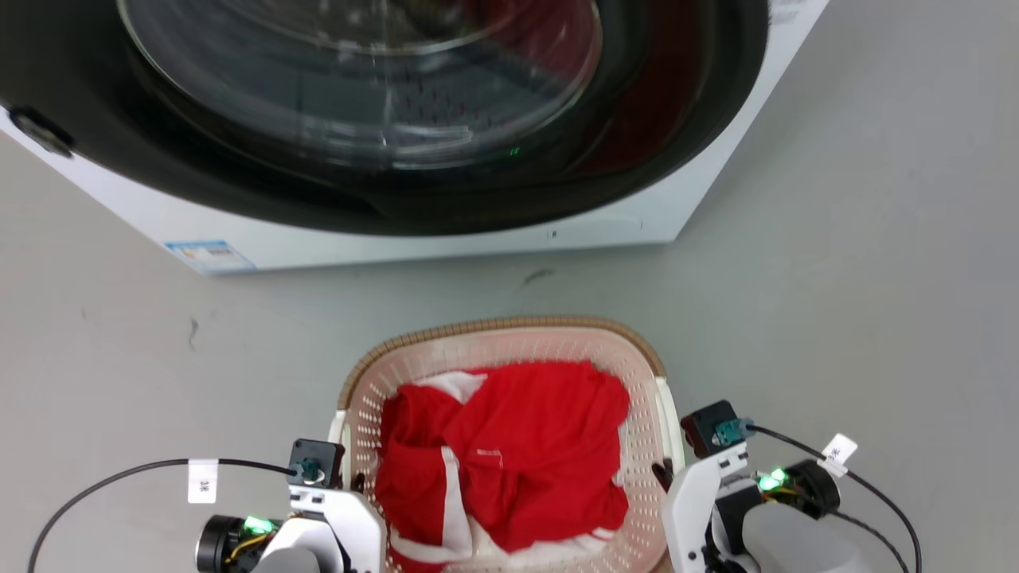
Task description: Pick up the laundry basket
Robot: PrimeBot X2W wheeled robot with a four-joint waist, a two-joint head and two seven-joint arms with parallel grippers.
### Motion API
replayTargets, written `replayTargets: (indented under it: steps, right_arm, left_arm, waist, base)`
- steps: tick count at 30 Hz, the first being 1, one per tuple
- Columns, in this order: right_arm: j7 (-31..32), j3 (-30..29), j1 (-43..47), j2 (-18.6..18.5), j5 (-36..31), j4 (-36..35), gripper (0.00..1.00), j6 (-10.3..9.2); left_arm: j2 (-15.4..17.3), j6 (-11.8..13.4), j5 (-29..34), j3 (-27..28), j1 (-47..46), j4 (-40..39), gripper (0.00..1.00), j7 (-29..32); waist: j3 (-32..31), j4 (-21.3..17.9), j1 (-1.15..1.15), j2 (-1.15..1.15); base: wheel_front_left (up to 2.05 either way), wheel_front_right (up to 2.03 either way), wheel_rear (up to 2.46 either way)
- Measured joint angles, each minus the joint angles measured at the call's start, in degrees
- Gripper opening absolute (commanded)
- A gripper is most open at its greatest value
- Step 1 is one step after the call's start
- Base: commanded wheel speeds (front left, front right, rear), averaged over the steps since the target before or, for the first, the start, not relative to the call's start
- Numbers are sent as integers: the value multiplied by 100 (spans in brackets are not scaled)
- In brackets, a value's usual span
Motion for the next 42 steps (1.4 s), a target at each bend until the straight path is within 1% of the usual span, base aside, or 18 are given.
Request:
replayTargets:
  steps: [11,16,17,20,29,37,38,42]
  right_arm:
    - [427,230,360,9,243,71,0,0]
    - [653,369,515,29,326,97,0,1]
    - [726,411,548,27,368,112,0,1]
    - [858,485,591,2,428,122,0,10]
    - [1109,642,517,-121,591,91,0,11]
    - [1259,738,450,-158,759,91,0,12]
    - [1304,791,448,-166,792,92,0,12]
    - [1335,843,425,-170,834,96,0,12]
  left_arm:
    - [35,0,-809,-795,301,48,0,443]
    - [71,-1,-1126,-1094,472,46,0,749]
    - [74,0,-1257,-1206,518,27,0,886]
    - [81,-1,-1457,-1368,572,-13,0,1121]
    - [167,-1,-1951,-1784,532,-142,0,1633]
    - [252,-1,-2319,-2109,438,-211,0,1952]
    - [267,-1,-2446,-2209,425,-223,0,2045]
    - [289,-1,-2614,-2346,420,-240,0,2107]
  waist:
    - [-1060,-17,-1,0]
    - [-1510,-12,-1,0]
    - [-1675,-9,-1,0]
    - [-1894,-8,-1,0]
    - [-2239,-3,0,0]
    - [-2360,9,0,0]
    - [-2388,21,0,0]
    - [-2412,25,0,0]
  base:
    - [0,0,0]
    - [0,0,0]
    - [0,0,0]
    - [0,0,0]
    - [0,0,0]
    - [0,0,0]
    - [0,0,0]
    - [0,0,0]
